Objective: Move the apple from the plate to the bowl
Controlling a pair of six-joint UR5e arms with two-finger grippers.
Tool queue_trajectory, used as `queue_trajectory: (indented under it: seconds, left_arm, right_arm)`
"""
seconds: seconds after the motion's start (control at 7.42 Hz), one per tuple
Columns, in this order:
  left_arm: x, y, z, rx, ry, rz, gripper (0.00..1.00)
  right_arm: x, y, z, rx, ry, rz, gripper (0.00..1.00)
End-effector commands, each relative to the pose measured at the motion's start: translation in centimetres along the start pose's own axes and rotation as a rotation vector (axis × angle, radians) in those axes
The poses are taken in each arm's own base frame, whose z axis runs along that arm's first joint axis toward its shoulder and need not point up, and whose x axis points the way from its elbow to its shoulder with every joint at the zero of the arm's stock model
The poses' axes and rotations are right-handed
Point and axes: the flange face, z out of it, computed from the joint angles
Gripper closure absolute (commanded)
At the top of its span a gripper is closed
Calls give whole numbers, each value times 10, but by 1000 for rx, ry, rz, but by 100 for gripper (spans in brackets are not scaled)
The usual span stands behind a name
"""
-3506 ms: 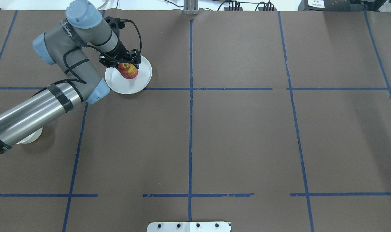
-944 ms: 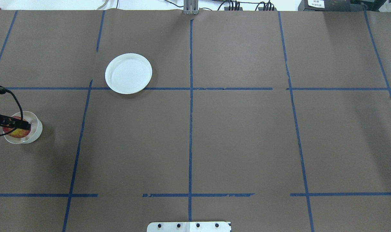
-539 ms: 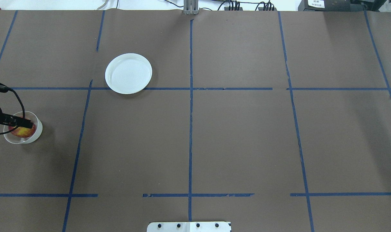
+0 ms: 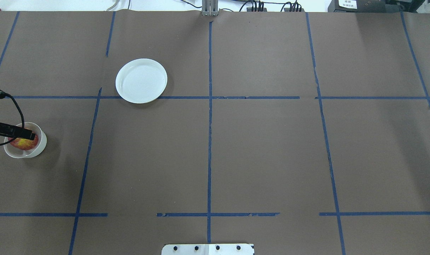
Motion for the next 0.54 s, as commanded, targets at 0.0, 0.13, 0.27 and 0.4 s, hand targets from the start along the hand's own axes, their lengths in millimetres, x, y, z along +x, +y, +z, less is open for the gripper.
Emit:
queue_trajectory:
  seconds: [0.0,0.13,0.27,0.4]
  left_arm:
    - [-9,-17,-72,-4,-41,58,2]
    - [-33,-22,-96,-8,-80,77,2]
    - [-65,-25,-122,4,-81,108,2]
    - [-101,-24,-147,3,-82,123,2]
  right_arm:
    - [0,0,0,1,0,0,0]
    - [0,0,0,1,0,0,0]
    - [0,0,0,1,0,0,0]
    - [0,0,0,1,0,-2,0]
